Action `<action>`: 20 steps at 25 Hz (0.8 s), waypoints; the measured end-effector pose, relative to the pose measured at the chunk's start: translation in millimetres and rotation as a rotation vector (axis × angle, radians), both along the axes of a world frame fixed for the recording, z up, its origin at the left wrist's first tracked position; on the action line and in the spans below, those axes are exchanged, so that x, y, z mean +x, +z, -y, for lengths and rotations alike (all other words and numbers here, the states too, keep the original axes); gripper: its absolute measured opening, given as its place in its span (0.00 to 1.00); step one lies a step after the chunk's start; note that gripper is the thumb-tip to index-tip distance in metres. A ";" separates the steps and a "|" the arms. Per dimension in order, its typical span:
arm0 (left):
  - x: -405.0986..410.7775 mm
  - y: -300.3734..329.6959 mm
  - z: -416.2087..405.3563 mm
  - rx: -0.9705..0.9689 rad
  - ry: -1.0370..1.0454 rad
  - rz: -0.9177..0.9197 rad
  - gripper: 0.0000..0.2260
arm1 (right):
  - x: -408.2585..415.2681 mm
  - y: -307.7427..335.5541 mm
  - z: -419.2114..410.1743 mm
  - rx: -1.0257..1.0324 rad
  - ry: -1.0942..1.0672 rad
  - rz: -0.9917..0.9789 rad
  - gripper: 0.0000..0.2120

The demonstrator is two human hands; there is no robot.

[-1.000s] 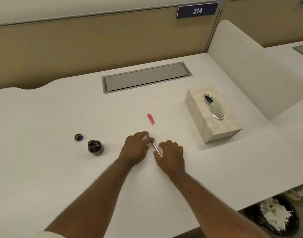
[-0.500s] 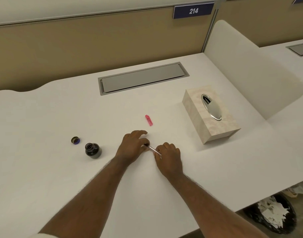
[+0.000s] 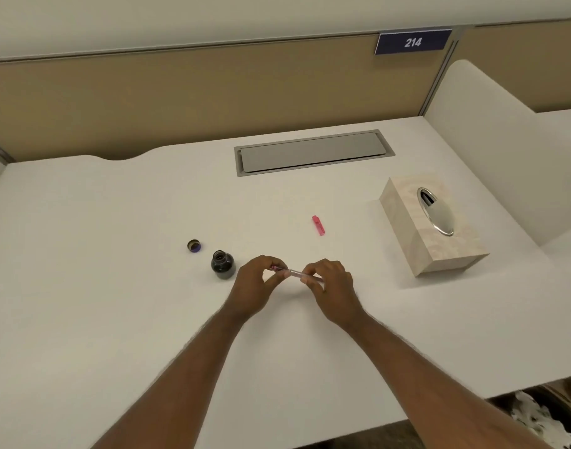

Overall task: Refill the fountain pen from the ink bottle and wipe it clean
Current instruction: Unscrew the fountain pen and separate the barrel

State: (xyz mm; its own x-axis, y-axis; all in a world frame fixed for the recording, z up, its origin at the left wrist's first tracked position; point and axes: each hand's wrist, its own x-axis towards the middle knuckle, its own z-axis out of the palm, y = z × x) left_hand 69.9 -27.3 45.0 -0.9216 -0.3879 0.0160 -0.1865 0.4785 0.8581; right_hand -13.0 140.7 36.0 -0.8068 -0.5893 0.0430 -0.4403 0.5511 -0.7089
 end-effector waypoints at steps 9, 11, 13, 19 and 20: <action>58.6 22.5 15.2 0.242 0.168 0.011 0.04 | 32.0 21.8 20.3 -0.002 0.161 -0.015 0.02; 67.6 22.5 16.7 0.305 0.184 0.004 0.04 | 38.7 23.1 22.1 0.004 0.171 -0.003 0.02; 76.6 21.7 17.6 0.401 0.214 -0.022 0.05 | 46.4 23.3 25.7 -0.007 0.169 0.034 0.02; 99.1 19.0 18.2 0.660 0.319 -0.081 0.07 | 70.6 20.7 36.9 -0.037 0.157 0.148 0.02; 102.9 18.2 17.9 0.679 0.337 -0.089 0.07 | 75.1 20.7 38.7 -0.055 0.161 0.166 0.03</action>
State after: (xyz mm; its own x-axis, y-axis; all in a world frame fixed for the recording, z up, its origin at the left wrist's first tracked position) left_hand 172.9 -45.1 63.3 -0.7577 -0.5994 -0.2580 -0.1454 -0.2304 0.9622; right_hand 62.1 102.0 56.7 -0.7011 -0.7116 -0.0469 -0.3943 0.4416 -0.8060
